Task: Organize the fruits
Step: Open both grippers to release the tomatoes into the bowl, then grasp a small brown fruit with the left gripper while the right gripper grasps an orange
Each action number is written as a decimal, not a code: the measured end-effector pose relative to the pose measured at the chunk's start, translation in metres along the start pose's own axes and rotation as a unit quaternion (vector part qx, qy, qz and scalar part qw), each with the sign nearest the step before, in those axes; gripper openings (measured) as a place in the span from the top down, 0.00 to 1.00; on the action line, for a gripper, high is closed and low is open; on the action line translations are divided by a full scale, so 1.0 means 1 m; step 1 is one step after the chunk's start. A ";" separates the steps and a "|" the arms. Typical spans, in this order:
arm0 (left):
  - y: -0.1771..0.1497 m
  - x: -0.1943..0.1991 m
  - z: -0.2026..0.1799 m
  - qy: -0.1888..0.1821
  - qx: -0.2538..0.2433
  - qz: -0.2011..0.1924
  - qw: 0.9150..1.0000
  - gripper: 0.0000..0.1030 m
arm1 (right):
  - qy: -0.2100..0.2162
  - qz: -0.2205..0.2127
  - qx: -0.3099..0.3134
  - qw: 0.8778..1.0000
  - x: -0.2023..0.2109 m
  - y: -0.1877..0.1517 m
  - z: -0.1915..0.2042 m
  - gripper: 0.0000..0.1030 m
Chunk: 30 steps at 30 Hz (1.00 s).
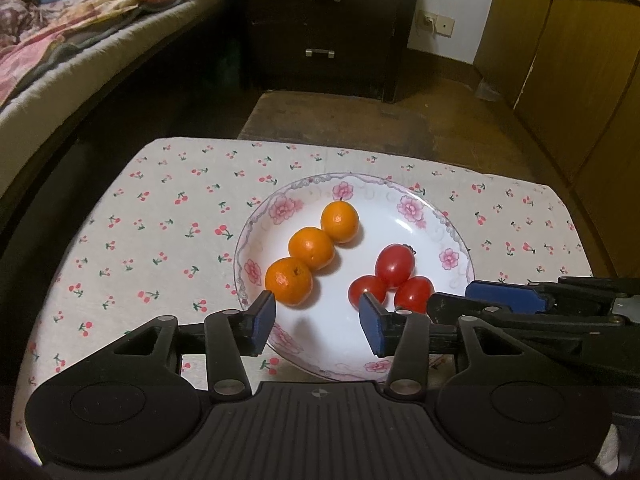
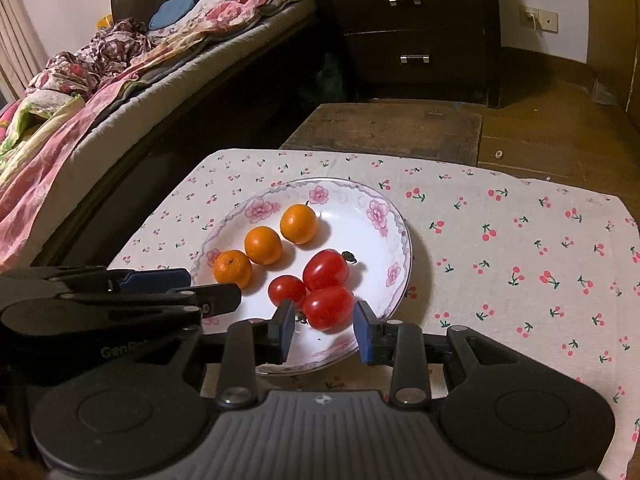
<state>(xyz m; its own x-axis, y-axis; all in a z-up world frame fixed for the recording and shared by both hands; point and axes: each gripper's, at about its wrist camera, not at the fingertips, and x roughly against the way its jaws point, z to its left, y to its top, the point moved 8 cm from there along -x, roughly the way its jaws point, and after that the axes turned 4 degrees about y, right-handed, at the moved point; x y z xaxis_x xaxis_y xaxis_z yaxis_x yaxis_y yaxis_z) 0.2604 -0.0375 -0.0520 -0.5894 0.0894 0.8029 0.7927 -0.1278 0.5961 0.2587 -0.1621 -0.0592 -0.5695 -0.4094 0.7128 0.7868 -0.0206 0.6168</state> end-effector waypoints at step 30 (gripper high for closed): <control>-0.022 0.033 -0.006 -0.003 -0.016 -0.009 1.000 0.46 | -0.001 0.002 0.002 1.000 0.030 -0.024 0.014 0.68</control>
<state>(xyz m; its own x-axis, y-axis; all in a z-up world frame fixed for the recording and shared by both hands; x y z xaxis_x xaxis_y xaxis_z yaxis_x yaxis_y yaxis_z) 0.2227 -0.0373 -0.0389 -0.6019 0.0984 0.7925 0.7770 -0.1568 0.6097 0.2193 -0.1609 -0.0477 -0.5668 -0.4068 0.7164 0.7885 -0.0159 0.6148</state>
